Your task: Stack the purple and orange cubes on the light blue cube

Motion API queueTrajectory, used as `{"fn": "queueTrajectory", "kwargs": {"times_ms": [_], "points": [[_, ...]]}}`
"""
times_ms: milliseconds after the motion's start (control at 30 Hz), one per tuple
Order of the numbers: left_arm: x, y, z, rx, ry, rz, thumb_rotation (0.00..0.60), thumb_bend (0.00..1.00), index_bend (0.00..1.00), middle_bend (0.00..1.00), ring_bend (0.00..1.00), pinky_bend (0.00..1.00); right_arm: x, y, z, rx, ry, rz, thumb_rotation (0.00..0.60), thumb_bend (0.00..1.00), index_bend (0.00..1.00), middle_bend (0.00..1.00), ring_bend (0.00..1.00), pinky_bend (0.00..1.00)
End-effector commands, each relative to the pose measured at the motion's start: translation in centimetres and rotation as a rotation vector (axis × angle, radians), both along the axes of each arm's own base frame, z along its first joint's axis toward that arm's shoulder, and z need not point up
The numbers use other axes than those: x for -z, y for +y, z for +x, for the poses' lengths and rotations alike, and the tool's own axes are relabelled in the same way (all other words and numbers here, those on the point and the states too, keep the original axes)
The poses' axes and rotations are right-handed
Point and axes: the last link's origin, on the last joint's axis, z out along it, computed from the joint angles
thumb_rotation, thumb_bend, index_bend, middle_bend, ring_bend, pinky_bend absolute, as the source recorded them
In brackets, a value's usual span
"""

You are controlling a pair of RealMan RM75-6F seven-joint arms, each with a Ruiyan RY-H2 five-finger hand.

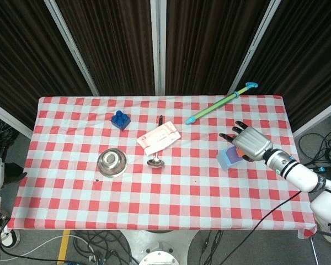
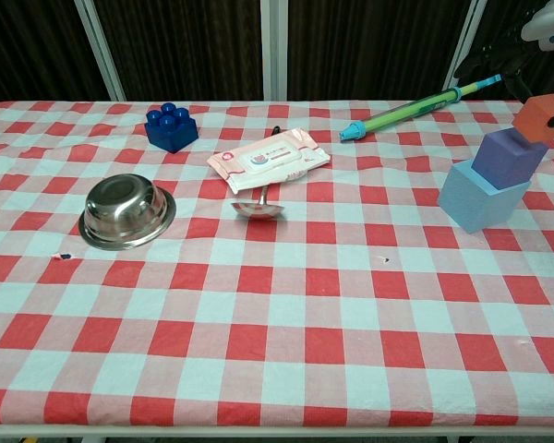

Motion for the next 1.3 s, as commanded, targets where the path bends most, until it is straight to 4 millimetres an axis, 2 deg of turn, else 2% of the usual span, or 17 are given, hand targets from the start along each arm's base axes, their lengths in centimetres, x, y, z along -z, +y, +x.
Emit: {"fn": "queueTrajectory", "kwargs": {"times_ms": [33, 467, 1067, 1200, 1300], "points": [[0.0, 0.0, 0.0, -0.001, 0.001, 0.000, 0.600, 0.06, 0.21, 0.19, 0.17, 0.31, 0.2, 0.0, -0.2, 0.004, 0.001, 0.003, 0.600, 0.18, 0.08, 0.47, 0.16, 0.09], [0.1, 0.1, -0.2, -0.006, 0.007, -0.001, 0.600, 0.06, 0.21, 0.19, 0.17, 0.31, 0.6, -0.6, 0.2, -0.010, 0.003, 0.010, 0.600, 0.18, 0.08, 0.47, 0.16, 0.10], [0.2, 0.3, -0.2, -0.012, 0.000, -0.005, 0.600, 0.06, 0.21, 0.19, 0.17, 0.31, 1.1, -0.9, -0.3, 0.003, 0.021, 0.018, 0.600, 0.17, 0.08, 0.46, 0.16, 0.10], [0.1, 0.3, -0.3, -0.013, -0.004, -0.004, 0.600, 0.06, 0.21, 0.19, 0.17, 0.31, 1.2, -0.9, -0.3, 0.007, 0.024, 0.021, 0.600, 0.15, 0.08, 0.45, 0.16, 0.11], [0.1, 0.3, -0.3, -0.011, -0.005, -0.002, 0.600, 0.06, 0.21, 0.19, 0.17, 0.31, 1.2, -1.0, -0.2, -0.012, 0.039, 0.020, 0.600, 0.12, 0.08, 0.40, 0.15, 0.11]]}}
